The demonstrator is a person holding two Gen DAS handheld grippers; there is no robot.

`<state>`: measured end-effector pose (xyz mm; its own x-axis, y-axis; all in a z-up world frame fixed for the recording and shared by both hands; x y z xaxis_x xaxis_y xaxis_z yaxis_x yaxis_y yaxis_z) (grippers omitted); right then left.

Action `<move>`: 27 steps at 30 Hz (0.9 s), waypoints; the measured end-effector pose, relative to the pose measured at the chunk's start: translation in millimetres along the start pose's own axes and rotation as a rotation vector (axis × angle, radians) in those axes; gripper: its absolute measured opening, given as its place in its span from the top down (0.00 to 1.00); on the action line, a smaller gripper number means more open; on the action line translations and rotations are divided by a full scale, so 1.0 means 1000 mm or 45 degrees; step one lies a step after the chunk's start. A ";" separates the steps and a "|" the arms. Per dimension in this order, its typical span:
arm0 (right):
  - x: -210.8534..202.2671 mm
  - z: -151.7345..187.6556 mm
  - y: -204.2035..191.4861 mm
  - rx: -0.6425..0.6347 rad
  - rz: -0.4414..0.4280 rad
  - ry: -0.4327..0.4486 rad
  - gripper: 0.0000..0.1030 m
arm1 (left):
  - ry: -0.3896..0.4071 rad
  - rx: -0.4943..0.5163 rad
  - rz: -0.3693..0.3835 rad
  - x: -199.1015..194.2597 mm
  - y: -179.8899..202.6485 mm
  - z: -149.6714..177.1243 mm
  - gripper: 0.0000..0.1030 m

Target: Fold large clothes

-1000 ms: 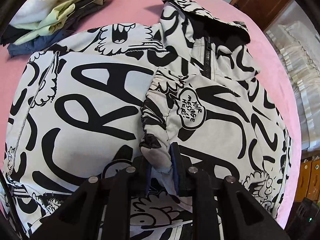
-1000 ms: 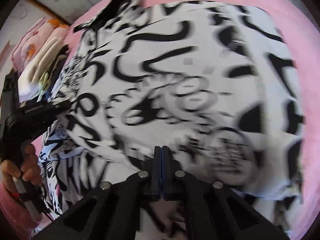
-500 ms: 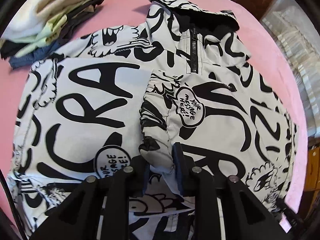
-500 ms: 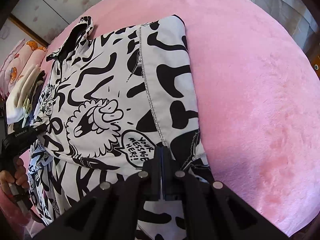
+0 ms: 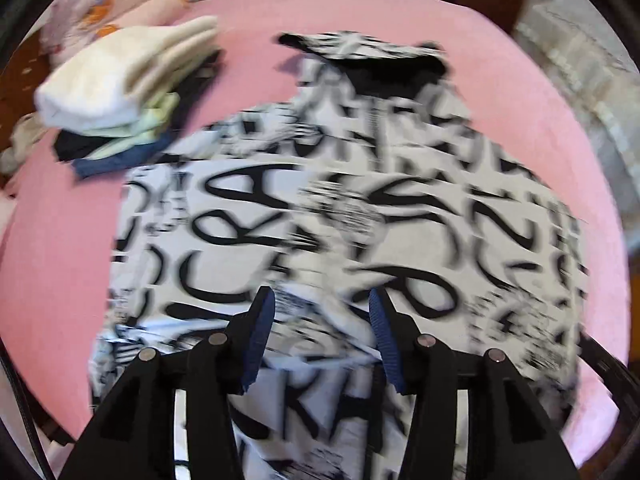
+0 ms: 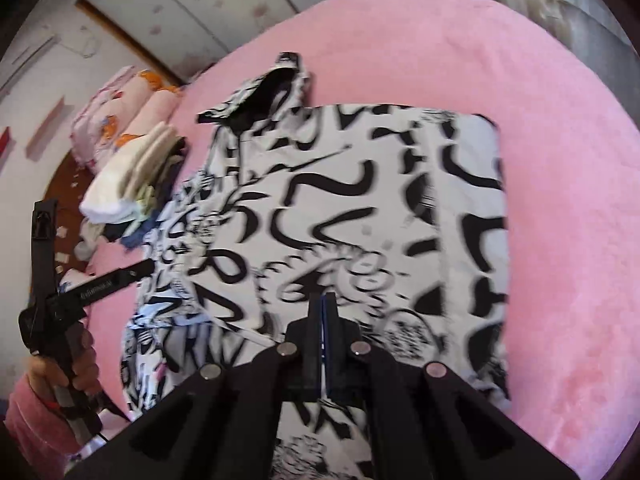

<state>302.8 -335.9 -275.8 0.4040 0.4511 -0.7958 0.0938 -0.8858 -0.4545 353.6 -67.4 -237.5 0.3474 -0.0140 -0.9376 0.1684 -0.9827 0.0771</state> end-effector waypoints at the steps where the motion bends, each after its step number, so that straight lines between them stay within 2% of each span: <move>1: 0.007 -0.003 -0.006 -0.011 -0.018 -0.010 1.00 | -0.032 0.034 0.045 0.002 0.013 0.003 0.54; 2: 0.015 -0.005 -0.009 -0.023 -0.025 -0.025 1.00 | -0.058 0.065 0.080 0.004 0.023 0.007 0.56; 4: 0.031 -0.006 -0.015 -0.048 -0.038 -0.054 1.00 | -0.111 0.127 0.151 0.011 0.048 0.013 0.70; 6: 0.049 -0.005 -0.017 -0.063 -0.037 -0.090 1.00 | -0.192 0.159 0.232 0.024 0.072 0.023 0.91; 7: 0.058 -0.005 -0.015 -0.055 -0.050 -0.106 1.00 | -0.246 0.164 0.274 0.033 0.083 0.027 0.93; 9: 0.074 -0.003 -0.009 -0.013 -0.084 -0.142 1.00 | -0.321 0.159 0.337 0.054 0.104 0.031 0.94; 11: 0.089 -0.005 -0.003 0.026 -0.116 -0.154 1.00 | -0.352 0.159 0.330 0.073 0.116 0.031 0.94; 13: 0.105 -0.007 0.005 0.043 -0.102 -0.178 1.00 | -0.352 0.166 0.321 0.088 0.124 0.024 0.94; 15: 0.118 -0.013 0.012 0.035 -0.080 -0.185 1.00 | -0.339 0.156 0.307 0.101 0.129 0.014 0.94; 19: 0.125 -0.037 0.023 0.006 -0.044 -0.124 1.00 | -0.291 0.112 0.292 0.116 0.131 -0.009 0.94; 24: 0.118 -0.079 0.054 0.016 0.071 0.004 1.00 | -0.210 -0.003 0.295 0.123 0.117 -0.040 0.94; 27: 0.105 -0.101 0.079 0.043 0.144 0.074 1.00 | -0.134 -0.050 0.241 0.124 0.098 -0.058 0.94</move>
<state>444.6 -369.4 -354.5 0.4625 0.3405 -0.8186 0.0142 -0.9260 -0.3772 467.0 -154.4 -326.2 0.2786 -0.2188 -0.9352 0.1462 -0.9527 0.2665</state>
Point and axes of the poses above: each gripper's, at about its wrist camera, not at the fingertips, and x roughly the way its jaws point, y to its right, z to its underside, the point moved 8 cm from there along x, roughly the way its jaws point, and after that the axes turned 5 degrees about -x, right-handed, at the moved point
